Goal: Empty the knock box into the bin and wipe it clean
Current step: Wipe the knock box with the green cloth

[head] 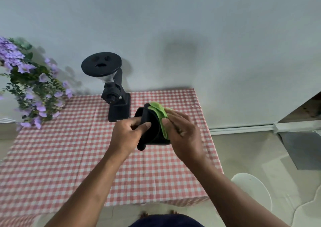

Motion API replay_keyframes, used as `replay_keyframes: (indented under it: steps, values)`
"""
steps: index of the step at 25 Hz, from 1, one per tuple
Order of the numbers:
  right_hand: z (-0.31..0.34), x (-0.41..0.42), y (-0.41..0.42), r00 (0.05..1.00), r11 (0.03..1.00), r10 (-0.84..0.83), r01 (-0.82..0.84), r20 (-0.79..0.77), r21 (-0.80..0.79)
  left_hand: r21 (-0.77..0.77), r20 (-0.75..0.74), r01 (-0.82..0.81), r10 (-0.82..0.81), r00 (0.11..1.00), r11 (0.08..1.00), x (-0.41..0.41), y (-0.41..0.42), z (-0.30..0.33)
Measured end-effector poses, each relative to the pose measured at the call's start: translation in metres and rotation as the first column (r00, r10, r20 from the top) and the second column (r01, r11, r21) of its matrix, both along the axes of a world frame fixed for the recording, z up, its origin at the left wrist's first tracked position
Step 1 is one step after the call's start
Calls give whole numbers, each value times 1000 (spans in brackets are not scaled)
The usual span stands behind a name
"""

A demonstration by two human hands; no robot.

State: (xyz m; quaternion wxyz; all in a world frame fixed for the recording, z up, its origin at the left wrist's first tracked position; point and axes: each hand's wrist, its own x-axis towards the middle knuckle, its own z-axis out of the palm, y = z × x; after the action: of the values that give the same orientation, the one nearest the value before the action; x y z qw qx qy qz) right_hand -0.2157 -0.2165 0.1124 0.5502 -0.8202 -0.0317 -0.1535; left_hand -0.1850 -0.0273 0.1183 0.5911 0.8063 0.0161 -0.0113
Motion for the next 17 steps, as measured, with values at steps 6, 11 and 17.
replay_keyframes:
  steps: [6,11,17]
  values:
    - [-9,-13,13,962,983,47,3,268,-185,-93,54,56,-51,997,994,-1,10,4]
    - [19,20,0,998,984,61,-55,-31,167,-3,108,78,-77,991,997,-1,11,2]
    - [9,-7,23,991,992,31,-14,133,-126,-5,115,37,-36,993,999,4,12,3]
